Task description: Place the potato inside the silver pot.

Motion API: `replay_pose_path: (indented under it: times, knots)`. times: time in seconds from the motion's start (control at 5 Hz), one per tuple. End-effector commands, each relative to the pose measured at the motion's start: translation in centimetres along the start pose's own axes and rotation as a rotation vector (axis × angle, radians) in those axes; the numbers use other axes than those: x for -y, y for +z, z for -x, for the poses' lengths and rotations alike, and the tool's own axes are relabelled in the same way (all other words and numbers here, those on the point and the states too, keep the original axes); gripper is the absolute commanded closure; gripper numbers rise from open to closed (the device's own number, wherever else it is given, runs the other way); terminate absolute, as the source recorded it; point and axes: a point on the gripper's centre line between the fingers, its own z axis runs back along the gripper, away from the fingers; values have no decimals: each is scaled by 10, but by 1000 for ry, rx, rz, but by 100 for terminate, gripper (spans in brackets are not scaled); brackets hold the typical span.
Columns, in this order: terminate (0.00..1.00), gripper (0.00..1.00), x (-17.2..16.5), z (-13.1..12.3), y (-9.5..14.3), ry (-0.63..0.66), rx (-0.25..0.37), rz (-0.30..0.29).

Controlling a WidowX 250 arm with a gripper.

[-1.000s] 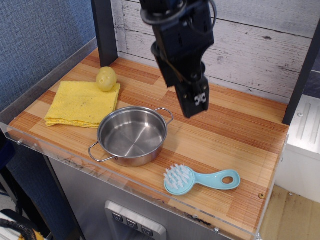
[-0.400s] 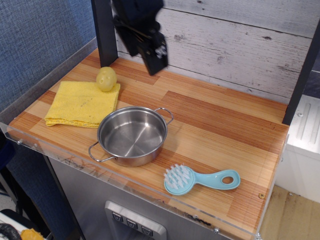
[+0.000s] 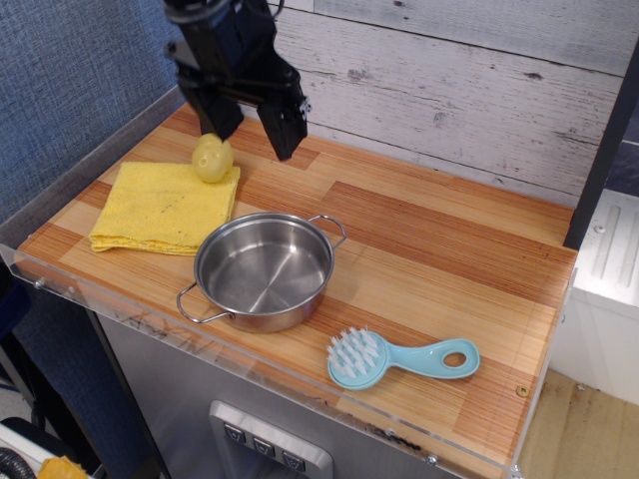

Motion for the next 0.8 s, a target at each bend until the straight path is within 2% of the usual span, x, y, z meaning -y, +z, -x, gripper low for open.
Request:
replay_pose_path:
  times: [0.0, 0.4, 0.6]
  knots:
    - [0, 0, -21, -10, -8, 131, 11, -51]
    - [0, 0, -56, -21, -21, 252, -5, -111]
    - [0, 0, -65, -7, -26, 322, -36, -140]
